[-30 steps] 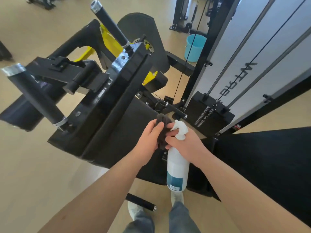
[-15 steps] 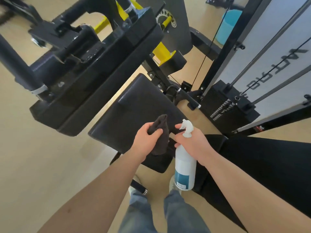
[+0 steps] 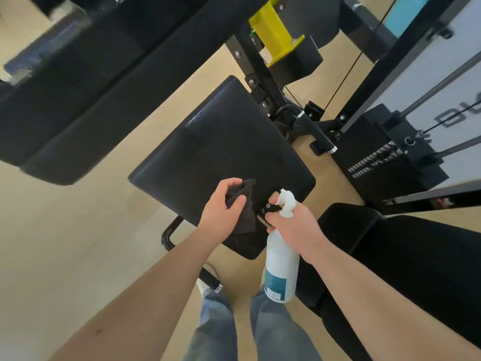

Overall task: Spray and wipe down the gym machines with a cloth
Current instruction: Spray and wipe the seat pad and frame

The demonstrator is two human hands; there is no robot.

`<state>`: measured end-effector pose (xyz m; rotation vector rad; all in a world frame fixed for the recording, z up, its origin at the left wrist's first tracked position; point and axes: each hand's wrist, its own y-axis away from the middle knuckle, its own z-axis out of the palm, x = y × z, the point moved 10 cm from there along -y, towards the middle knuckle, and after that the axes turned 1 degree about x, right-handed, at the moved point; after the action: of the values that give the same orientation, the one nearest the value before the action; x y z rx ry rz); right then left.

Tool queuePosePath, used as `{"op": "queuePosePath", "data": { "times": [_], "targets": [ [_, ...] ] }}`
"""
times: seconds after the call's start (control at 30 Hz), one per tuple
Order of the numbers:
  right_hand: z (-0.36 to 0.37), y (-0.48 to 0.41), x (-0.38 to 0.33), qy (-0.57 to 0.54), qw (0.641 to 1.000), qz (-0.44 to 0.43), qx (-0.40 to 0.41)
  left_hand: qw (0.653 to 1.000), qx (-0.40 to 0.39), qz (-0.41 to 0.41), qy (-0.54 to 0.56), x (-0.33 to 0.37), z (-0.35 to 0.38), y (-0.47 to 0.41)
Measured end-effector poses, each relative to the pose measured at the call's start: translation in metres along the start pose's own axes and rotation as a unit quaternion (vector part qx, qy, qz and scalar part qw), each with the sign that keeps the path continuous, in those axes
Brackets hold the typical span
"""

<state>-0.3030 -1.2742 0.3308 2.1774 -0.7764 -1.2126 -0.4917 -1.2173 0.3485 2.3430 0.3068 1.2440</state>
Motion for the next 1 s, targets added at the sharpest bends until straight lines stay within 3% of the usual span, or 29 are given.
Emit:
{"op": "queuePosePath", "data": {
  "times": [0.33,0.57,0.77,0.87,1.0],
  "targets": [
    [0.046,-0.038,0.026,0.105,0.993,0.042,-0.036,0.996,-0.027,-0.077,0.041,-0.086,0.014,-0.012],
    [0.065,-0.040,0.008,0.162,0.986,0.004,-0.043,0.992,-0.005,-0.092,0.084,-0.099,0.002,-0.012],
    [0.079,-0.051,-0.008,0.127,0.991,0.013,-0.042,0.993,0.023,-0.083,0.086,-0.100,-0.029,-0.026],
    [0.098,-0.056,-0.027,0.095,0.994,-0.006,-0.059,0.992,0.041,-0.084,0.084,-0.105,-0.047,-0.031],
    [0.138,-0.059,-0.075,0.155,0.980,-0.075,-0.095,0.986,0.093,-0.086,0.109,-0.122,-0.079,-0.032]
  ]
}}
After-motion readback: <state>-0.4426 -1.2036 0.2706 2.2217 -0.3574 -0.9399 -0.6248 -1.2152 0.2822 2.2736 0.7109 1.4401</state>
